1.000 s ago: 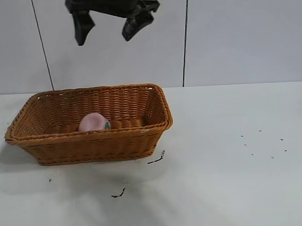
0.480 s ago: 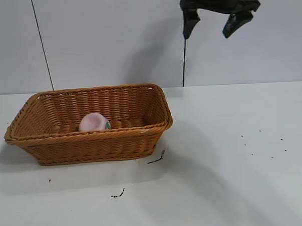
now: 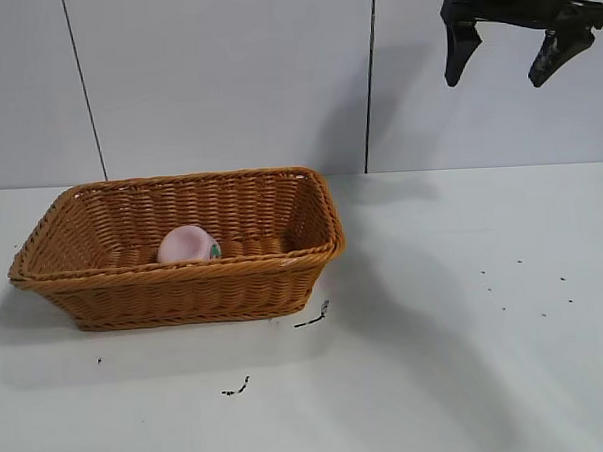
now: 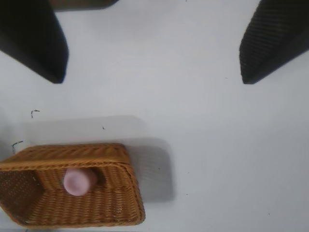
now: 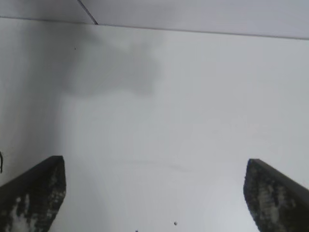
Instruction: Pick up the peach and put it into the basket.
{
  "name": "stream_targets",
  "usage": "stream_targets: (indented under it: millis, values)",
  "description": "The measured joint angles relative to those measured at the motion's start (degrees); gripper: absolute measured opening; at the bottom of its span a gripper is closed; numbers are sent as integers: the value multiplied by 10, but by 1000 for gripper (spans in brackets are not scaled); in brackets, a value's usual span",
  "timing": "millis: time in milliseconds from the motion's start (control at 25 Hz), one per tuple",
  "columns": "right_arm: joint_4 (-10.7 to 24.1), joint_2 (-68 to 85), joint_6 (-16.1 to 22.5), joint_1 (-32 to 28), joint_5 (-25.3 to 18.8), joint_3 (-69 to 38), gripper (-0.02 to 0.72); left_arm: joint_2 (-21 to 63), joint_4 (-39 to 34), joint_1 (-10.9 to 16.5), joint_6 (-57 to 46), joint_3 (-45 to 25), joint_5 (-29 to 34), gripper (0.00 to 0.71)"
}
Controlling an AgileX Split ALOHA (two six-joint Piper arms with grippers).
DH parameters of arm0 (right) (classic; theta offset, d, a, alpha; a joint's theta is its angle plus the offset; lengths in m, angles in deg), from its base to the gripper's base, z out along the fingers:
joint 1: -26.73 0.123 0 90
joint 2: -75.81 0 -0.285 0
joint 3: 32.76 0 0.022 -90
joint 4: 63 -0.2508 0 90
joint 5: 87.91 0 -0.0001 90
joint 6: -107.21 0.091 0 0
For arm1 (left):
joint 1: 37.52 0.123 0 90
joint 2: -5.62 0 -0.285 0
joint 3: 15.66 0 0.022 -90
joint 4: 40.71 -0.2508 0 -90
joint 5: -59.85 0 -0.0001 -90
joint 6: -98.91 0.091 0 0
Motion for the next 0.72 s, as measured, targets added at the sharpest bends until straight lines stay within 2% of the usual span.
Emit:
stream_targets:
  millis: [320, 480, 720]
  values:
    - [-14, 102, 13, 0, 0, -35, 695, 0, 0, 0, 0, 0, 0, 693]
    - [-22, 216, 13, 0, 0, -138, 695, 0, 0, 0, 0, 0, 0, 693]
    - [-22, 419, 13, 0, 0, -365, 695, 0, 0, 0, 0, 0, 0, 693]
